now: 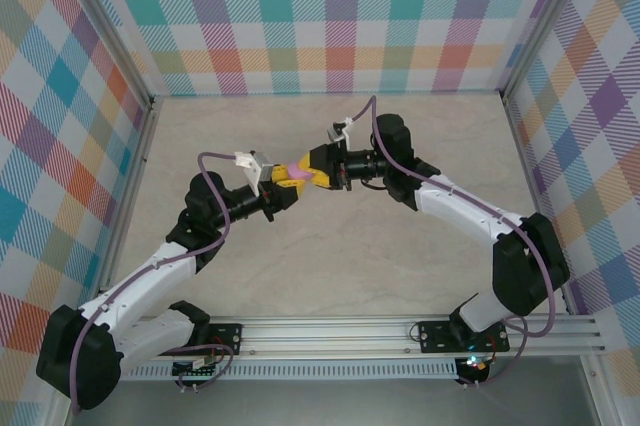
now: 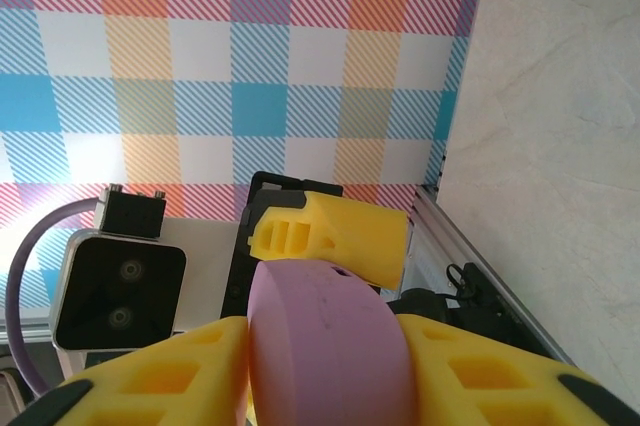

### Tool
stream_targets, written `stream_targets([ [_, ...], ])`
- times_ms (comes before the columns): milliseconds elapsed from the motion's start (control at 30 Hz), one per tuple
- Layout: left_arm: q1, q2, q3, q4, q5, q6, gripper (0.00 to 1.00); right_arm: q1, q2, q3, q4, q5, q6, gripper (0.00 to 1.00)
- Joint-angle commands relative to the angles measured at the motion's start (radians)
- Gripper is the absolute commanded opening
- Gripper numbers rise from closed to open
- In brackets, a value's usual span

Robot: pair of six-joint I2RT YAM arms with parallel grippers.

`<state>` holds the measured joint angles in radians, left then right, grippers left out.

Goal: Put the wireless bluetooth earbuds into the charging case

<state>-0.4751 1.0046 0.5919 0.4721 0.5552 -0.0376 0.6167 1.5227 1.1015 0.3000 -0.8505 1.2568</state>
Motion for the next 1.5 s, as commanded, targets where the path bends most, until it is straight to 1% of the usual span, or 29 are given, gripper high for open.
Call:
stream_targets([
  [0, -0.003, -0.007, 0.025, 0.04, 0.003, 0.0, 0.2, 0.011, 0.014, 0.008, 0.062, -0.024, 0.023, 0.37],
  [33, -0.003, -0.009, 0.025, 0.028, 0.003, 0.004, 0.27, 0.011, 0.016, 0.006, 0.071, -0.022, 0.03, 0.36],
  [100, -0.003, -0.015, 0.025, 0.006, -0.003, 0.013, 0.38, 0.01, 0.02, 0.006, 0.087, -0.02, 0.039, 0.34],
  [200, -0.004, -0.026, 0.025, -0.023, -0.009, 0.031, 0.48, 0.005, 0.027, 0.013, 0.095, -0.007, 0.038, 0.3],
  [267, -0.003, -0.034, 0.026, -0.043, -0.025, 0.039, 0.59, -0.005, 0.039, 0.023, 0.098, 0.005, 0.035, 0.29],
  [300, -0.003, -0.04, 0.025, -0.057, -0.042, 0.042, 0.68, -0.01, 0.047, 0.03, 0.099, 0.009, 0.038, 0.28],
  [333, -0.003, -0.047, 0.025, -0.07, -0.056, 0.047, 0.85, -0.016, 0.057, 0.038, 0.105, 0.011, 0.039, 0.28],
  [367, -0.003, -0.054, 0.023, -0.083, -0.066, 0.051, 1.0, -0.021, 0.066, 0.048, 0.106, 0.014, 0.039, 0.28],
  [433, -0.003, -0.082, 0.02, -0.119, -0.091, 0.068, 1.0, -0.037, 0.089, 0.073, 0.1, 0.016, 0.03, 0.28],
  [500, -0.003, -0.113, 0.013, -0.163, -0.129, 0.081, 1.0, -0.053, 0.115, 0.1, 0.059, 0.023, -0.003, 0.28],
  [567, -0.002, -0.151, 0.006, -0.22, -0.191, 0.094, 1.0, -0.064, 0.144, 0.135, -0.045, 0.04, -0.086, 0.28],
  [633, -0.003, -0.192, -0.006, -0.28, -0.274, 0.096, 1.0, -0.069, 0.187, 0.183, -0.192, 0.076, -0.211, 0.28],
  [700, -0.002, -0.238, -0.026, -0.338, -0.364, 0.086, 1.0, -0.071, 0.253, 0.226, -0.298, 0.11, -0.301, 0.29],
  [733, -0.001, -0.259, -0.035, -0.357, -0.4, 0.078, 1.0, -0.072, 0.287, 0.243, -0.32, 0.115, -0.327, 0.29],
  [900, 0.001, -0.361, -0.075, -0.435, -0.506, 0.021, 1.0, -0.072, 0.521, 0.383, -0.441, 0.104, -0.427, 0.3],
  [1000, 0.004, -0.392, -0.066, -0.515, -0.563, -0.012, 1.0, -0.072, 0.636, 0.471, -0.542, 0.138, -0.508, 0.28],
  [1100, 0.007, -0.406, -0.048, -0.592, -0.589, -0.041, 1.0, -0.072, 0.69, 0.5, -0.6, 0.236, -0.578, 0.27],
  [1200, 0.009, -0.417, -0.052, -0.621, -0.591, -0.049, 1.0, -0.072, 0.726, 0.528, -0.652, 0.284, -0.625, 0.27],
  [1400, 0.013, -0.426, -0.082, -0.594, -0.603, -0.058, 1.0, -0.07, 0.75, 0.557, -0.755, 0.368, -0.694, 0.34],
  [1467, 0.016, -0.419, -0.086, -0.586, -0.604, -0.059, 1.0, -0.071, 0.738, 0.555, -0.779, 0.401, -0.713, 0.38],
])
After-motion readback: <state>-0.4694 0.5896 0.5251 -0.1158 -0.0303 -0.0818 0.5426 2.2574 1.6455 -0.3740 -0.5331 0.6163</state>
